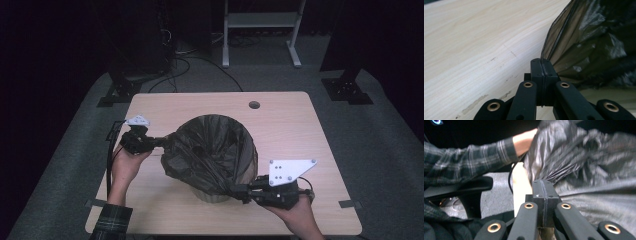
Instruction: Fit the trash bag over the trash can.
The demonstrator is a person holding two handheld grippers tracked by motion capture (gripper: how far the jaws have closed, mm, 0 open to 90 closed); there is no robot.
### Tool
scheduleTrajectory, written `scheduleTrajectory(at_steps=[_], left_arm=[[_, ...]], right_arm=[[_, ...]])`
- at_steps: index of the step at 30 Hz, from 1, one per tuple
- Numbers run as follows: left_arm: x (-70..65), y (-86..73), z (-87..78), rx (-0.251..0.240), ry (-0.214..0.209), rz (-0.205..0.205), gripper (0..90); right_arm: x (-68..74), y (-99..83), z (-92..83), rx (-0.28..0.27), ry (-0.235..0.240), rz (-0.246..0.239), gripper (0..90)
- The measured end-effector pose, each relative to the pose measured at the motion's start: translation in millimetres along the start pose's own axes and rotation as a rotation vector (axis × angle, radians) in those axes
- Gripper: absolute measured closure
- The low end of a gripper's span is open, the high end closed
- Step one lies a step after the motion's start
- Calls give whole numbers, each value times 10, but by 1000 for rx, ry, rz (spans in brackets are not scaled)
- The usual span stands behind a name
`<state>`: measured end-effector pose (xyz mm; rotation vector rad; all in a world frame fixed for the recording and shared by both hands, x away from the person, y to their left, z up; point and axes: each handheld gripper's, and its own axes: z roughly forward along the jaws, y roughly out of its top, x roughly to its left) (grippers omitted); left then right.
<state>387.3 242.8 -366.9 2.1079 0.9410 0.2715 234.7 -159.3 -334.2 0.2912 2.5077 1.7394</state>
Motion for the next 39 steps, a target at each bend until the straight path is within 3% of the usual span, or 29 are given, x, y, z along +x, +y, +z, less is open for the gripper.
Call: scheduleTrajectory(at_steps=[4, 10, 15, 20, 26, 35, 38, 39], left_arm=[[28, -40, 91, 15, -3, -16, 900], [47, -89, 311, 67, -10, -26, 900], [57, -92, 444, 75, -11, -27, 900], [79, -85, 517, 83, -9, -36, 900], [47, -129, 621, 114, -33, -32, 900], [50, -130, 762, 171, 11, -7, 900], [46, -107, 755, 175, 7, 0, 900], [43, -99, 733, 156, -5, 0, 900]], right_arm=[[-35, -177, -12, 29, -18, 30, 898], [-101, -339, 26, 95, -98, 43, 899], [-208, -372, 76, 110, -131, 65, 900], [-329, -364, 74, 128, -215, 75, 900], [-426, -373, 38, 122, -216, 110, 899], [-379, -340, 0, 99, -223, 90, 887], [-403, -355, -34, 116, -238, 106, 900], [-416, -365, -45, 125, -247, 111, 900]])
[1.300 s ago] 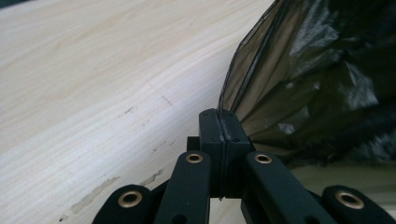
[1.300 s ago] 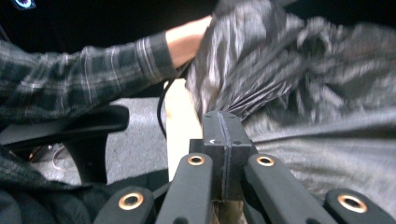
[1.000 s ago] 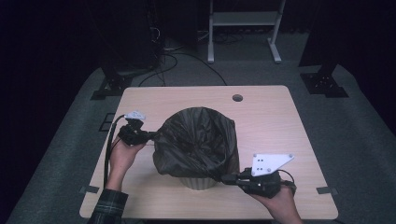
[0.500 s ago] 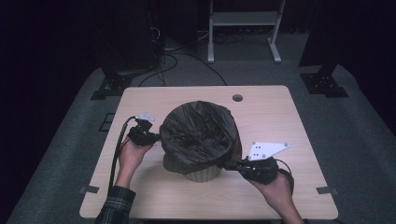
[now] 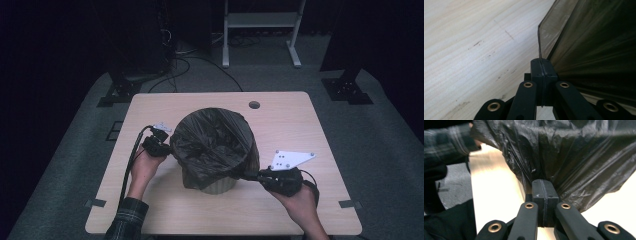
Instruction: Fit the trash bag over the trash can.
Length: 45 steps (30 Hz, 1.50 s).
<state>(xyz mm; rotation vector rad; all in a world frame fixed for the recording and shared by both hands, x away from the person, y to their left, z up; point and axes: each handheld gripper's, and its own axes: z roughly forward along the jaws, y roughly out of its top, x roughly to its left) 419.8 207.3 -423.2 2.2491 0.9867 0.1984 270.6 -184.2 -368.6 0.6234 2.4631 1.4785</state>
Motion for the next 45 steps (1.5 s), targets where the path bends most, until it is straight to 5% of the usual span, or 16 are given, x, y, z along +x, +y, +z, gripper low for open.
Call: scheduleTrajectory(at_steps=[5, 14, 18, 27, 28, 29, 33, 39, 45], left_arm=[[-38, 8, -83, -47, -24, 20, 900], [88, -34, 58, 18, 31, -8, 900], [89, -32, 107, 24, 23, -11, 900], [77, -62, 99, 13, 34, 10, 896], [80, -76, 67, -1, 33, 15, 843], [84, -89, 43, -19, 24, 17, 765], [121, -188, -141, -101, 19, 31, 518], [128, -358, -466, -184, -9, 68, 138], [-12, -552, -796, -241, -36, 145, 0]], right_arm=[[-64, -124, 68, 93, -56, 18, 900], [-311, -234, 38, 107, -169, 92, 900], [-497, -283, 118, 119, -162, 141, 900], [-589, -287, 293, 156, -183, 149, 894], [-584, -284, 291, 155, -184, 147, 843], [-580, -282, 279, 149, -188, 139, 677], [-564, -278, 192, 107, -201, 139, 458], [-547, -233, -42, 26, -197, 133, 239], [-538, -165, -217, -56, -164, 140, 90]])
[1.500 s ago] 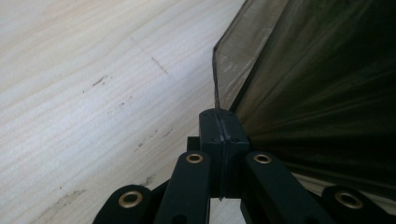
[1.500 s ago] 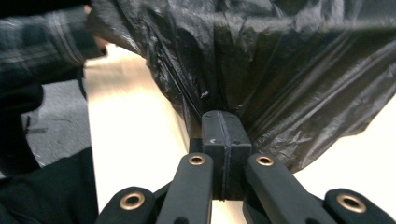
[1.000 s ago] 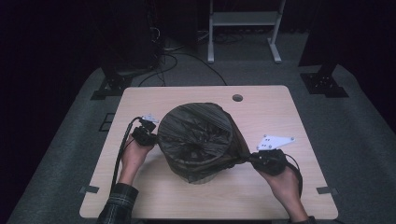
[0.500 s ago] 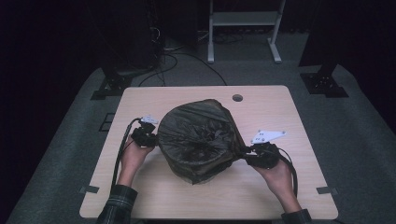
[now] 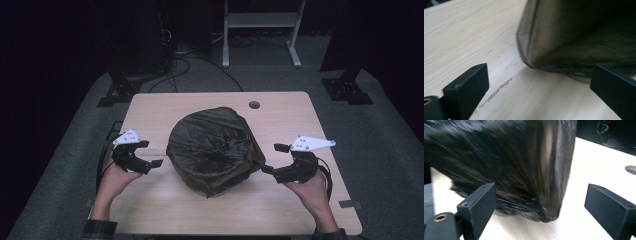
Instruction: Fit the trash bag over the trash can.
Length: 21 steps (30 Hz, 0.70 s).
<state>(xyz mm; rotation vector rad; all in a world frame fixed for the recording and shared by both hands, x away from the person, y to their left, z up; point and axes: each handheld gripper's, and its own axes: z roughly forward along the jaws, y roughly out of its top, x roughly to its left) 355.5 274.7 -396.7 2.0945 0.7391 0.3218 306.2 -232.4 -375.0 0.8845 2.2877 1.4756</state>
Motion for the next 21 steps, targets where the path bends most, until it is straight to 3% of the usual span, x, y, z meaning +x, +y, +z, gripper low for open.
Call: scheduleTrajectory(at_steps=[3, 8, 14, 21], left_arm=[[-153, -81, -83, 27, -14, 54, 0], [-328, -206, -97, 54, -24, 90, 0], [-538, -432, 30, 132, -29, 140, 0], [-652, -625, 173, 173, -57, 141, 0]], right_arm=[[42, 51, -40, -12, 2, -21, 91], [111, 138, -72, -49, 30, -48, 91], [166, 277, -139, -104, 52, -75, 91], [225, 442, -169, -132, 81, -101, 91]])
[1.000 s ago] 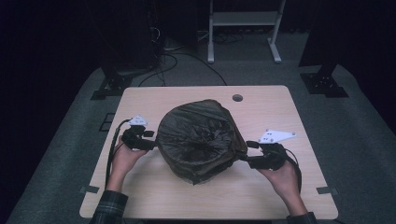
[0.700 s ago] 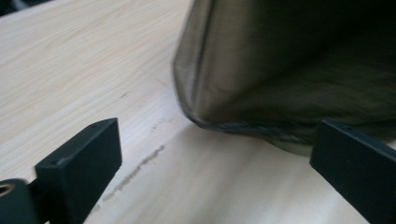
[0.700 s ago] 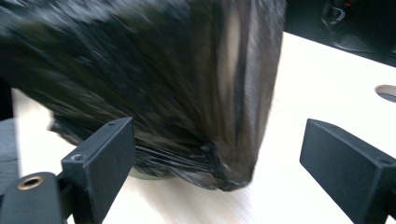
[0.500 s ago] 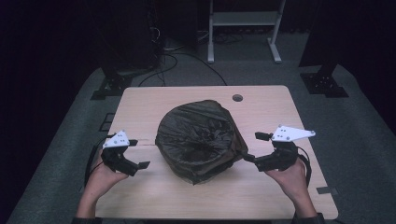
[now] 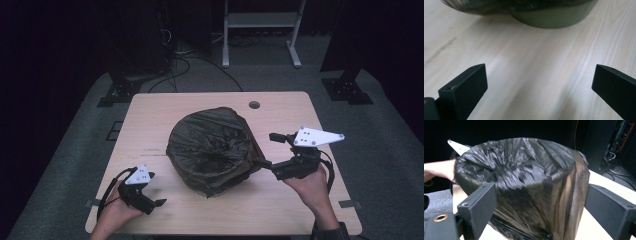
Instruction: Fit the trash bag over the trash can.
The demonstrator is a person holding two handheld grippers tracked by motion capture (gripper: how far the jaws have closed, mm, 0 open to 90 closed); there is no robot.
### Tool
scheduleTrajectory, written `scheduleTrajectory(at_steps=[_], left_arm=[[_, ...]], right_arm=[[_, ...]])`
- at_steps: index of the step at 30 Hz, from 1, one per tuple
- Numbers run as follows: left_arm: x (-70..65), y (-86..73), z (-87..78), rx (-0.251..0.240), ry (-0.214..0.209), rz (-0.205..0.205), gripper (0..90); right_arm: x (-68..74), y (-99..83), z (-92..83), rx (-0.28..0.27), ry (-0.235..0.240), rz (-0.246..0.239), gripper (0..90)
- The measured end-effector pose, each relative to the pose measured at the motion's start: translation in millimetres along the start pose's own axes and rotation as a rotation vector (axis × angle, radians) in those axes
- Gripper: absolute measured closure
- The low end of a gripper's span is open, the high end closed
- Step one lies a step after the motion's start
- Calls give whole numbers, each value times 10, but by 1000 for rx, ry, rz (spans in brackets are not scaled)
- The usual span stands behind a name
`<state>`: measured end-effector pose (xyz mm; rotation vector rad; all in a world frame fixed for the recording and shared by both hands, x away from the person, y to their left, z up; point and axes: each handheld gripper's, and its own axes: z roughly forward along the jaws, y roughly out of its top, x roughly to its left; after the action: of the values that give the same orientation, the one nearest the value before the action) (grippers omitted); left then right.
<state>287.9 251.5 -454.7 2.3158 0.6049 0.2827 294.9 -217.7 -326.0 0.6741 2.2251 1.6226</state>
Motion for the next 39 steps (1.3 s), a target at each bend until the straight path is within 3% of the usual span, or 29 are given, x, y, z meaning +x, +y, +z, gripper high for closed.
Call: scheduleTrajectory(at_steps=[7, 13, 14, 26, 35, 36, 39], left_arm=[[-76, -98, 188, 52, -22, 12, 0], [-99, -135, 227, 4, -36, 8, 0], [-109, -160, 237, -25, -39, 9, 0], [-113, -163, 238, -28, -39, 12, 0], [-113, -163, 238, -28, -39, 11, 0], [-113, -163, 238, -28, -39, 11, 0], [-112, -163, 238, -28, -39, 11, 0]], right_arm=[[45, 179, 79, 2, 26, -35, 91], [80, 318, 212, 28, 51, -68, 91], [93, 379, 279, 44, 64, -74, 91], [130, 584, 599, 90, 102, -104, 91], [128, 742, 990, 226, 146, -119, 92], [141, 759, 1110, 276, 155, -131, 92], [158, 767, 1280, 349, 164, -154, 97]])
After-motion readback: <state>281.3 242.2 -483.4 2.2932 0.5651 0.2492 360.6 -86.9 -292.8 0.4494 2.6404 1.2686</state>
